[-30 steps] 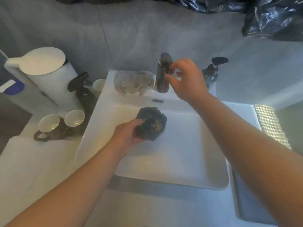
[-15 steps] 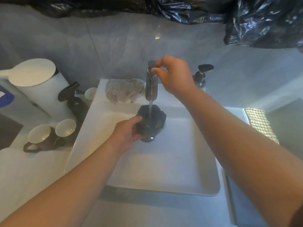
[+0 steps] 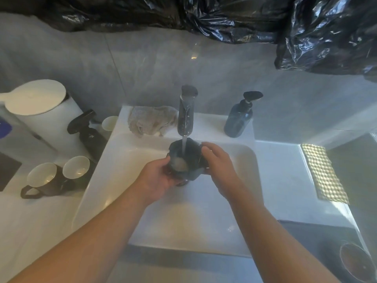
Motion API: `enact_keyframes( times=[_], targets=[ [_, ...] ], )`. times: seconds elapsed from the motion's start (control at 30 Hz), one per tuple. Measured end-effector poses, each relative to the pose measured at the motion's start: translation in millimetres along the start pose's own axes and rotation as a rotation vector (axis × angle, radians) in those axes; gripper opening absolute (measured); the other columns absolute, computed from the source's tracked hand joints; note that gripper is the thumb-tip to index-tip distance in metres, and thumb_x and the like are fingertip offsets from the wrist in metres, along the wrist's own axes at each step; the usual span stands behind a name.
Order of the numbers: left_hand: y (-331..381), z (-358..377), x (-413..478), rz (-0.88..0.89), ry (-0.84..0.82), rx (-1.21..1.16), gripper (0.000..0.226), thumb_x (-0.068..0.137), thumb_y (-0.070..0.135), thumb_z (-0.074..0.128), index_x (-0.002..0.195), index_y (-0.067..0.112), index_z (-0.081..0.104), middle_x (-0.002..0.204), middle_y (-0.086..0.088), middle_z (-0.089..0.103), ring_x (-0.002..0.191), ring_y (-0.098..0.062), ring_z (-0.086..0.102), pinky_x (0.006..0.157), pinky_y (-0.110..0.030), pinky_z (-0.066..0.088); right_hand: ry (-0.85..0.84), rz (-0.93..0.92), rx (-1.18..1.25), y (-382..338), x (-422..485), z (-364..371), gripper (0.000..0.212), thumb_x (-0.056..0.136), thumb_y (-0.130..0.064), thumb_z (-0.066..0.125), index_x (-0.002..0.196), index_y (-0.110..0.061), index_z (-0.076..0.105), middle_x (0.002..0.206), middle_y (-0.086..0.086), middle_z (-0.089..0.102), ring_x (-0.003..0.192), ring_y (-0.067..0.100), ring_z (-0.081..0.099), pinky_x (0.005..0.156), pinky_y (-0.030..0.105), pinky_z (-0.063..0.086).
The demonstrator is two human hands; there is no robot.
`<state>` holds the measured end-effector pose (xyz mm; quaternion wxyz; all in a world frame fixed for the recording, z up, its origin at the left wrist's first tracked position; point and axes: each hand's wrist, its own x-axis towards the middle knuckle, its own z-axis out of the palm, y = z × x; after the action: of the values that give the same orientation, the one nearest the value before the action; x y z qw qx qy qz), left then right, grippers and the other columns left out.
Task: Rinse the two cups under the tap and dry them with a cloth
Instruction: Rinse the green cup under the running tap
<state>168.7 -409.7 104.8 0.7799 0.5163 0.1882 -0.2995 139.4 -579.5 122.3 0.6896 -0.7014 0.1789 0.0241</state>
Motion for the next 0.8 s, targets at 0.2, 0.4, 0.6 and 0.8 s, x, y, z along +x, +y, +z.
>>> enact_keyframes(
  times=[0.2,0.4,0.6,0.8],
  targets=[
    [-1,6,3,0.010,-0.044,0.019,0.054,0.098,0.017,0.033,0.075,0.010,0.082,0.092,-0.017,0.074,0.085,-0.034,0.065,0.092,-0.047,0.040,0.044,-0.022,-0.036,4,3,-2,0.027,0.092,-0.031,0.063,0.117,-0.023,0.066,0.109,0.007,0.072,0.095,0.025,0.071,0.077,0.043,0.063],
    [-2,3,3,0.042,-0.025,0.035,0.042,0.100,0.020,0.039,0.089,0.006,0.077,0.096,-0.018,0.073,0.076,-0.032,0.073,0.087,-0.047,0.051,0.016,-0.027,-0.081,6,3,3,0.028,0.092,-0.035,0.048,0.095,-0.016,0.068,0.086,0.003,0.067,0.081,0.021,0.065,0.077,0.050,0.063],
    [7,0,4,0.143,0.061,0.178,0.020,0.097,0.022,0.060,0.095,0.005,0.071,0.093,-0.013,0.075,0.072,-0.022,0.076,0.076,-0.042,0.060,-0.042,0.136,0.104,23,16,6,0.034,0.101,-0.009,0.040,0.118,-0.009,0.070,0.113,0.013,0.072,0.106,0.034,0.070,0.079,0.042,0.063],
    [12,3,-4,0.195,0.080,0.300,0.030,0.096,0.019,0.065,0.067,0.014,0.074,0.070,-0.001,0.077,0.064,-0.013,0.075,0.081,-0.043,0.060,-0.149,0.239,0.242,25,13,10,0.031,0.099,0.009,0.043,0.117,0.000,0.067,0.092,0.005,0.074,0.080,0.009,0.074,0.060,0.017,0.057]
  ],
)
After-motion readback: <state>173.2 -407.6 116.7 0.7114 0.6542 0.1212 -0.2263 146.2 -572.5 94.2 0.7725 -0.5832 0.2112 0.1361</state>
